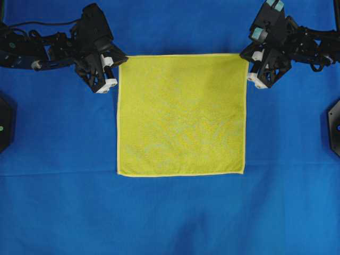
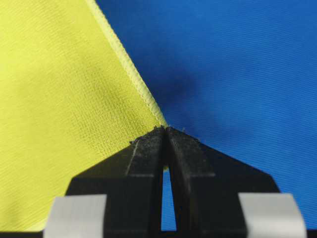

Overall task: Fold the yellow towel.
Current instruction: 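Pull the top corners down toward the bottom edge with both grippers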

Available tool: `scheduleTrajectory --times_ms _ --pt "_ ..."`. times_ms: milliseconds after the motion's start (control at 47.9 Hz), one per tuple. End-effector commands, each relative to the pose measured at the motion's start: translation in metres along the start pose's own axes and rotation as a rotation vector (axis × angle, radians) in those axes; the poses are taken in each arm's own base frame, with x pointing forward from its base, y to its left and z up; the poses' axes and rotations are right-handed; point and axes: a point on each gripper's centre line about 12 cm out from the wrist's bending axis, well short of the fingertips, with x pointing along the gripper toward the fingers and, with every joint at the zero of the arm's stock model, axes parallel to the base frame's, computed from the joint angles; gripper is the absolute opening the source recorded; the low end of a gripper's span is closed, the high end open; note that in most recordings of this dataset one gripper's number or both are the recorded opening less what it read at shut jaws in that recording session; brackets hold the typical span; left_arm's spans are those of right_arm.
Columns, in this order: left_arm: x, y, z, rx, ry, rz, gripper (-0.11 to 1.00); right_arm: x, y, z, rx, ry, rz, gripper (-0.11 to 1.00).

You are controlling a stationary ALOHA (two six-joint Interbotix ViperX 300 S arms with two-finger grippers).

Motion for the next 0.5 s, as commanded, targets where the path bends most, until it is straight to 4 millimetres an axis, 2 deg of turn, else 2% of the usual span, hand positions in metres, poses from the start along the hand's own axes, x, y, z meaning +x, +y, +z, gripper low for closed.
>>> scheduleTrajectory --times_ms 0,251,480 --pt "-0.005 -0.007 0.01 0.013 -0.031 -0.016 0.01 -0.005 0.005 0.006 -0.005 -0.026 0.01 0.02" --pt "-0.012 -0.04 0.006 0.076 0.009 -0.093 0.01 -0.01 0.029 -0.002 -0.046 0.046 0.062 0.02" --pt "-0.018 -0.086 -0.007 0.109 0.075 -0.195 0.01 -0.016 0.068 -0.013 -0.062 0.083 0.147 0.02"
